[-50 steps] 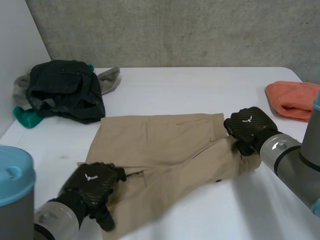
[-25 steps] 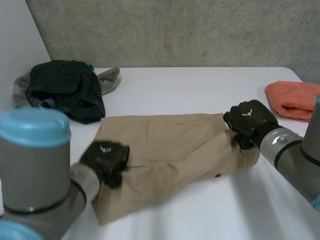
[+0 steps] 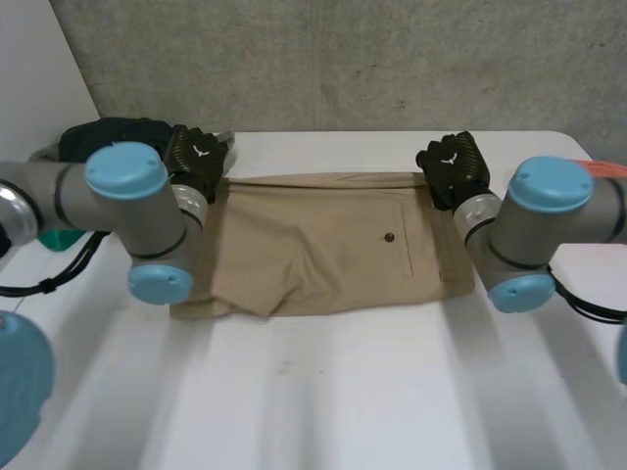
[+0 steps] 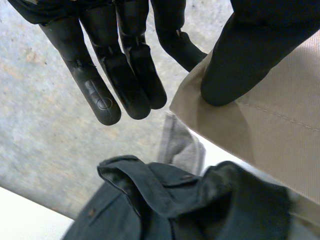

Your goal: Fold the laundry.

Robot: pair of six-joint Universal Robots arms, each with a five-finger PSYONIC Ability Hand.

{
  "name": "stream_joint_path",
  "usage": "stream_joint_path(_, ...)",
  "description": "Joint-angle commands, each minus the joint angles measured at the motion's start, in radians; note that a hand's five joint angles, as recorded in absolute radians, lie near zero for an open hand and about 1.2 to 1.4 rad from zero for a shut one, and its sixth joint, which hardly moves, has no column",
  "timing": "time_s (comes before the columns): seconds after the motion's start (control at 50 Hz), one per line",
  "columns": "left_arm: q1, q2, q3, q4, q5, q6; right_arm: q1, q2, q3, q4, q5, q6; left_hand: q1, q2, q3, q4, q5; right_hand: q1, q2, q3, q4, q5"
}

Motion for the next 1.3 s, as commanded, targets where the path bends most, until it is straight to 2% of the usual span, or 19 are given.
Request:
stream_joint_path(0.02,-0.012,-0.058,0.005,0.108,0.013,0.051,0.018,0.140,-0.106,-0.055,-0.012,-0.006,-0.984,-1.020,-1.015,-1.024,-0.987,-0.888,-0.917,-0.920,-0.922,-0.941)
stream_joint_path(0.1,-0.023,-0.036,-0.041,0.110,0.026,0.040,0.023,0.056,-0.074,0.025,0.017,0.013,-0.984,-1.020,-1.015,-1.024,-0.987,-0.888,-0.917,-0.920,-0.922,-0.941)
stream_joint_path(0.28,-0.037,0.200,-0.242,0.106,0.023,-0.072,-0.006,-0.241,0.130,0.460,-0.009,0.143,-0.984,-1.020,-1.015,-1.024,-0.987,-0.888,-0.917,-0.920,-0.922,-0.941)
stream_joint_path(0.36,-0.037,0.272,-0.328,0.105,0.023,-0.133,-0.026,-0.254,0.193,0.567,-0.037,0.178,-0.984,-1.020,-1.015,-1.024,-0.987,-0.848,-0.877,-0.880,-0.882,-0.901)
stream_joint_path(0.48,-0.041,0.306,-0.406,0.105,0.024,-0.196,-0.032,-0.197,0.225,0.498,-0.037,0.172,-0.984,-1.020,-1.015,-1.024,-0.987,-0.687,-0.716,-0.719,-0.721,-0.740)
stream_joint_path(0.56,-0.057,0.306,-0.423,0.105,0.023,-0.198,-0.034,-0.131,0.213,0.436,-0.019,0.149,-0.984,-1.020,-1.015,-1.024,-0.987,-0.216,-0.245,-0.248,-0.250,-0.269)
stream_joint_path(0.58,-0.060,0.306,-0.424,0.105,0.024,-0.198,-0.034,-0.119,0.213,0.418,-0.005,0.131,-0.984,-1.020,-1.015,-1.024,-0.987,0.277,0.248,0.245,0.243,0.224)
stream_joint_path(0.66,-0.064,0.324,-0.434,0.102,0.023,-0.198,-0.063,-0.142,0.253,0.360,0.096,0.109,-0.984,-1.020,-1.015,-1.024,-0.987,0.334,0.305,0.302,0.300,0.281)
stream_joint_path(0.72,-0.066,0.364,-0.446,0.100,0.024,-0.199,-0.100,-0.235,0.331,0.271,0.132,0.089,-0.984,-1.020,-1.015,-1.024,-0.987,0.334,0.305,0.302,0.300,0.281)
stream_joint_path(0.74,-0.066,0.375,-0.450,0.100,0.024,-0.199,-0.135,-0.339,0.386,0.224,0.126,0.060,-0.984,-1.020,-1.015,-1.024,-0.987,0.334,0.305,0.302,0.300,0.281)
stream_joint_path(0.8,-0.066,0.424,-0.464,0.100,0.024,-0.199,-0.204,-0.462,0.441,0.189,0.100,-0.035,-0.984,-1.020,-1.015,-1.024,-0.987,0.334,0.305,0.302,0.300,0.281)
stream_joint_path(0.82,-0.066,0.435,-0.469,0.100,0.026,-0.199,-0.241,-0.493,0.464,0.188,0.075,-0.117,-0.984,-1.020,-1.015,-1.024,-0.987,0.334,0.305,0.302,0.300,0.281)
stream_joint_path(0.94,-0.064,0.496,-0.513,0.102,0.026,-0.214,-0.262,-0.489,0.474,0.189,0.009,-0.335,-0.984,-1.020,-1.015,-1.024,-0.987,0.334,0.305,0.302,0.300,0.281)
stream_joint_path(1.02,-0.066,0.513,-0.546,0.102,0.024,-0.247,-0.112,-0.481,0.462,0.159,-0.061,-0.376,-0.984,-1.020,-1.015,-1.024,-0.987,0.334,0.305,0.302,0.300,0.281)
stream_joint_path(1.1,-0.067,0.521,-0.569,0.100,0.024,-0.282,0.032,-0.460,0.475,0.102,-0.222,-0.385,-0.984,-1.020,-1.015,-1.024,-0.987,0.334,0.305,0.302,0.300,0.281)
stream_joint_path(1.12,-0.067,0.522,-0.573,0.102,0.024,-0.288,0.084,-0.440,0.494,0.082,-0.297,-0.391,-0.984,-1.020,-1.015,-1.024,-0.987,0.334,0.305,0.302,0.300,0.281)
stream_joint_path(1.2,-0.071,0.530,-0.587,0.100,0.024,-0.314,0.197,-0.388,0.540,0.076,-0.406,-0.409,-0.984,-1.020,-1.015,-1.024,-0.987,0.334,0.305,0.302,0.300,0.281)
stream_joint_path(1.28,-0.100,0.531,-0.579,0.100,0.024,-0.331,0.235,-0.318,0.552,0.088,-0.398,-0.455,-0.984,-1.020,-1.015,-1.024,-0.987,0.334,0.305,0.302,0.300,0.281)
stream_joint_path(1.3,-0.112,0.527,-0.569,0.100,0.024,-0.334,0.233,-0.311,0.546,0.090,-0.385,-0.457,-0.984,-1.020,-1.015,-1.024,-0.987,0.222,0.193,0.190,0.188,0.169)
